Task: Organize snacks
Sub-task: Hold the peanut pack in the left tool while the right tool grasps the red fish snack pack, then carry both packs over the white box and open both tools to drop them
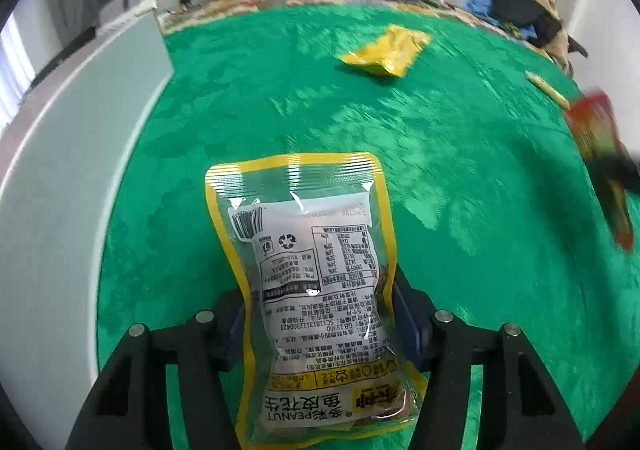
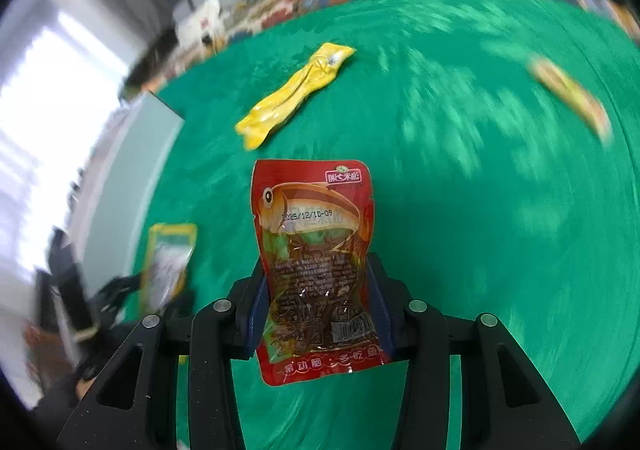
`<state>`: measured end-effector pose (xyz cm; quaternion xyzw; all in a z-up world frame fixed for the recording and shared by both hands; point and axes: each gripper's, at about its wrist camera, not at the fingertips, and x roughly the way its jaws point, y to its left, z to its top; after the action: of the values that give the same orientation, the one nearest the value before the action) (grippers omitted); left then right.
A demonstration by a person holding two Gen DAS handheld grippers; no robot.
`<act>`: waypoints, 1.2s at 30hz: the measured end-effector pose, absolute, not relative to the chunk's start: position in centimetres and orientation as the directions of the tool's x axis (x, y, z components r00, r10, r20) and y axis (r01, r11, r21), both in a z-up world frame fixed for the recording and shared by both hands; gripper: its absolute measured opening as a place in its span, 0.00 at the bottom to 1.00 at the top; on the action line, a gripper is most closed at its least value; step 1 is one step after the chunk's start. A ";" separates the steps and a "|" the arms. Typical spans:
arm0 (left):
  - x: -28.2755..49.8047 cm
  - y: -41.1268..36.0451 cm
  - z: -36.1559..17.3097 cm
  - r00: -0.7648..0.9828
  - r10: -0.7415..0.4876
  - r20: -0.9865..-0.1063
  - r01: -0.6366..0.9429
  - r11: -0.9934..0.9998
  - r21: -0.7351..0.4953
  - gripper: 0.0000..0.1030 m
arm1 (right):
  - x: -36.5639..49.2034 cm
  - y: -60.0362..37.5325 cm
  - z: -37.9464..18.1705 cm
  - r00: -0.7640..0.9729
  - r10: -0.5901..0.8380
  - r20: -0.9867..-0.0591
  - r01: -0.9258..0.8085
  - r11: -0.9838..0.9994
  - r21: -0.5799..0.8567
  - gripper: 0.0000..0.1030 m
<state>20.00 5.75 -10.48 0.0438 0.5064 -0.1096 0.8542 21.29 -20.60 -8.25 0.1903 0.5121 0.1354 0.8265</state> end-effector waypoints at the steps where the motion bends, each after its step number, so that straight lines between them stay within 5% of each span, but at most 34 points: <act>1: 19.7 5.8 -10.3 0.461 -0.171 -0.871 0.232 0.970 -0.068 0.55 | 19.0 -21.1 -8.6 0.456 0.424 -0.782 0.001 0.879 0.477 0.46; 7: 16.8 8.2 -5.9 0.482 -0.298 -0.824 0.178 0.954 -0.241 0.55 | 11.9 -21.2 -9.9 0.487 0.431 -0.760 0.143 0.819 0.556 0.46; 12: 14.0 14.0 1.9 0.587 -0.334 -0.737 0.152 0.940 -0.305 0.55 | 12.8 -16.6 -5.0 0.498 0.451 -0.741 0.041 0.841 0.539 0.46; 21: 12.4 31.5 7.5 0.688 0.000 -0.726 -0.137 0.982 -0.130 0.58 | 19.0 3.2 6.8 0.416 0.707 -0.572 -0.341 0.704 0.623 0.47; 23: 12.3 34.6 6.6 0.665 0.082 -0.742 -0.212 0.974 -0.082 0.61 | 20.3 8.2 8.0 0.390 0.733 -0.558 -0.398 0.680 0.616 0.53; 25: 12.1 37.2 5.4 0.635 0.148 -0.758 -0.281 0.958 -0.049 0.77 | 21.5 12.9 8.7 0.371 0.744 -0.556 -0.429 0.668 0.608 0.66; 31: 10.6 39.8 3.5 0.607 0.207 -0.767 -0.349 0.937 -0.024 0.82 | 23.0 18.2 7.0 0.295 0.720 -0.628 -0.398 0.690 0.605 0.70; 36: 10.7 36.1 3.5 0.633 0.169 -0.756 -0.280 0.960 -0.020 0.85 | 22.6 14.8 6.1 0.398 0.648 -0.650 -0.398 0.760 0.514 0.70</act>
<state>10.71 36.13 3.52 -0.0677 0.4100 0.1245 0.9010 22.60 14.78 6.08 0.1396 0.4478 0.3173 0.8242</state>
